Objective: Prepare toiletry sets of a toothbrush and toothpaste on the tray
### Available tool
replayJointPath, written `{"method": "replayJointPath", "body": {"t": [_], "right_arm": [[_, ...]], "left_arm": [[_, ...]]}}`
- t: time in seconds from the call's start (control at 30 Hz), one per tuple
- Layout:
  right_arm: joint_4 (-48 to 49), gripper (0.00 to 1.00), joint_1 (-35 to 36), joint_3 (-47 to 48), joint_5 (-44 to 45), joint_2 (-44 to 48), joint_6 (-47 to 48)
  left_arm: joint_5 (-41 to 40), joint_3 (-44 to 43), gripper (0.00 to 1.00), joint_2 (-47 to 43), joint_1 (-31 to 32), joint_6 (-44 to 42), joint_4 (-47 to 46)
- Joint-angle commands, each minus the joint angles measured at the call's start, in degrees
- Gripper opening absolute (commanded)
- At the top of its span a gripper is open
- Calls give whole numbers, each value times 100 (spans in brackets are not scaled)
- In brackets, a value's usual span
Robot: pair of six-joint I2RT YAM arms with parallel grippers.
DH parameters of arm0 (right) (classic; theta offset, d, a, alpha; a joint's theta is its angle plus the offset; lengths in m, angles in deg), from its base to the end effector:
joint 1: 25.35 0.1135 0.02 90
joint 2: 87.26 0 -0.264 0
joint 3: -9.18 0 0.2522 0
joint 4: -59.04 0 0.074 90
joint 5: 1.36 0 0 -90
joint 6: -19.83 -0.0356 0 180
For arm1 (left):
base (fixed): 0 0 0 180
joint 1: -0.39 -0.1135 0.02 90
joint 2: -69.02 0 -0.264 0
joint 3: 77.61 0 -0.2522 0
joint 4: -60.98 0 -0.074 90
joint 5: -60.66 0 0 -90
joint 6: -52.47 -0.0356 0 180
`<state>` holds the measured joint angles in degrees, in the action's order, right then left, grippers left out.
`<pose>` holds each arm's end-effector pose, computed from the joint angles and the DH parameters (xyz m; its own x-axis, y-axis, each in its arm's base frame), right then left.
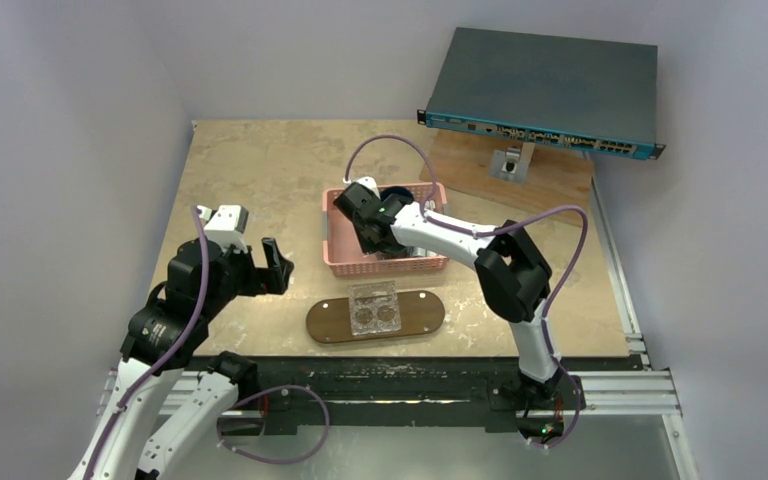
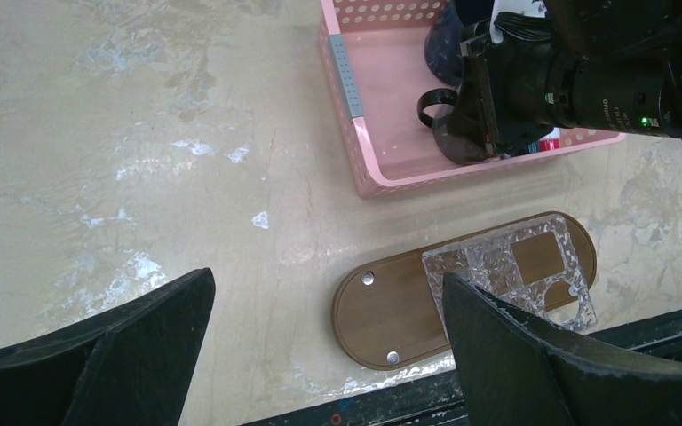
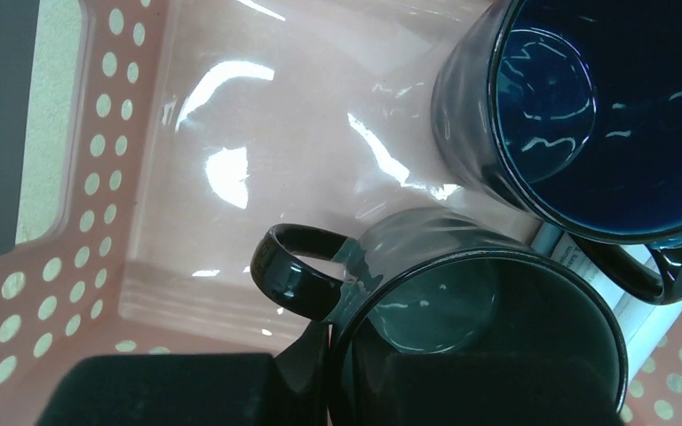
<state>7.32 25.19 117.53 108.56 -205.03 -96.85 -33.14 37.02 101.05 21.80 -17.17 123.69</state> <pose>0.2913 0.3348 0.2117 -0.7763 -0.2789 -0.5653 -0.3053 0.9510 -0.0499 0.0961 -0.0352 0.3384 -0.5361 -0.1627 -0.8283 0.1322 0.9530 -0.2727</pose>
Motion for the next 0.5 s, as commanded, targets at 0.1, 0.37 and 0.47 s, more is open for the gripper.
{"method": "replayJointPath", "body": {"t": [0.1,0.37,0.47], "right_arm": [[34,0,-35,233,-116,10,329],[125,0,-27,294,163,488,419],[91,0,-27,411,291,716,505]], "left_arm": [[-44,45,100,35,12,-23,-91],[-34,37,100,32,12,-23,-92],[-34,37,100,22,12,-23,-95]]}}
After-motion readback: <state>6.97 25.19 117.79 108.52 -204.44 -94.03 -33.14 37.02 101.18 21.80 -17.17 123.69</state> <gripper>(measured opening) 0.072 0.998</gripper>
